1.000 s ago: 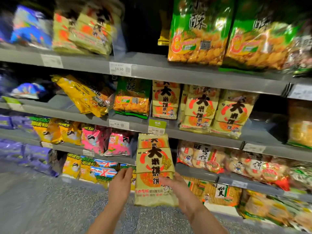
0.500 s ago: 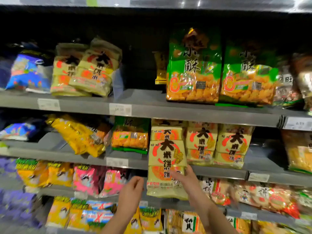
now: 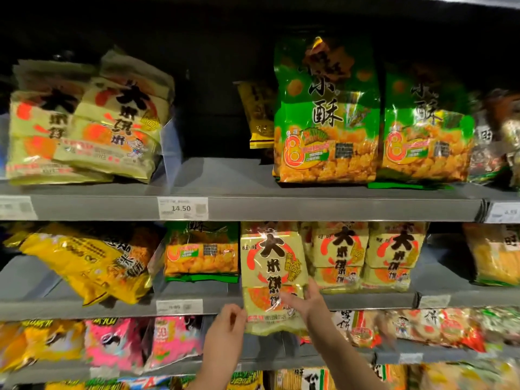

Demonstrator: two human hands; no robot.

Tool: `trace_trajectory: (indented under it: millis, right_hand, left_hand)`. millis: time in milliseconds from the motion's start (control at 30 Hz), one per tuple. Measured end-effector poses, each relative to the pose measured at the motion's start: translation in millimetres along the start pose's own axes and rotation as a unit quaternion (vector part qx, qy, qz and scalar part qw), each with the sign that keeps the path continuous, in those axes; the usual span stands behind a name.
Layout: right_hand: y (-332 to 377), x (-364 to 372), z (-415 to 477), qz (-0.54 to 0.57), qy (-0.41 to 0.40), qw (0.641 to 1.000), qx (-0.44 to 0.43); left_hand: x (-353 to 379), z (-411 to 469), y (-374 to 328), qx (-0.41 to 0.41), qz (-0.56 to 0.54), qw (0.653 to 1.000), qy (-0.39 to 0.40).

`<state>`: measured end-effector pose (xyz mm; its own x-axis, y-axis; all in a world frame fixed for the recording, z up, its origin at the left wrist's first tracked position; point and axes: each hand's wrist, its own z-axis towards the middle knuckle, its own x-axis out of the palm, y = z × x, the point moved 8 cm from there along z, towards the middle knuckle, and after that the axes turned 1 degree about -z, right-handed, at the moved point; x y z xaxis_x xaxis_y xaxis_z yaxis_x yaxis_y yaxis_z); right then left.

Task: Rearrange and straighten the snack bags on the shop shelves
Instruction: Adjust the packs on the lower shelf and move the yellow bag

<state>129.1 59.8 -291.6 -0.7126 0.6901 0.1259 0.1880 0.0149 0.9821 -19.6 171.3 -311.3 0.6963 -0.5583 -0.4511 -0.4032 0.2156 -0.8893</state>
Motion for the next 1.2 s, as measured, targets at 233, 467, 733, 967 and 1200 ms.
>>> trace_trajectory:
  millis: [233,467,733,967,1200]
  right_hand:
    - [7.5,9.2,24.3,0.060,-0.030,0.997,-0.034]
    - [16.5,7.0,38.9,0.013,-0.103,0.993,-0.057]
    - [-15.9,1.5,23.2,-0.082,-0.194,0.976,-0.062]
    - [-46.5,7.5,16.1,-0.332,-0.202,0.920,-0.061]
    - [-37.3,14.7,25.4,-0.349,-0.168,0.919,-0.070]
  left_hand:
    - [25.6,9.2,-5.6,0.041,0.050,0.995,0.082]
    - [33.4,27.4,-24.6,0.079,0.066,0.991,0.086]
    - [48.3,35.7,-28.2,0.078,0.072,0.989,0.106]
    - [49.9,46.5,-27.4,0.068,0.062,0.990,0.103]
    - [56.6,52.5,-31.0,0.066,0.092,0.985,0.133]
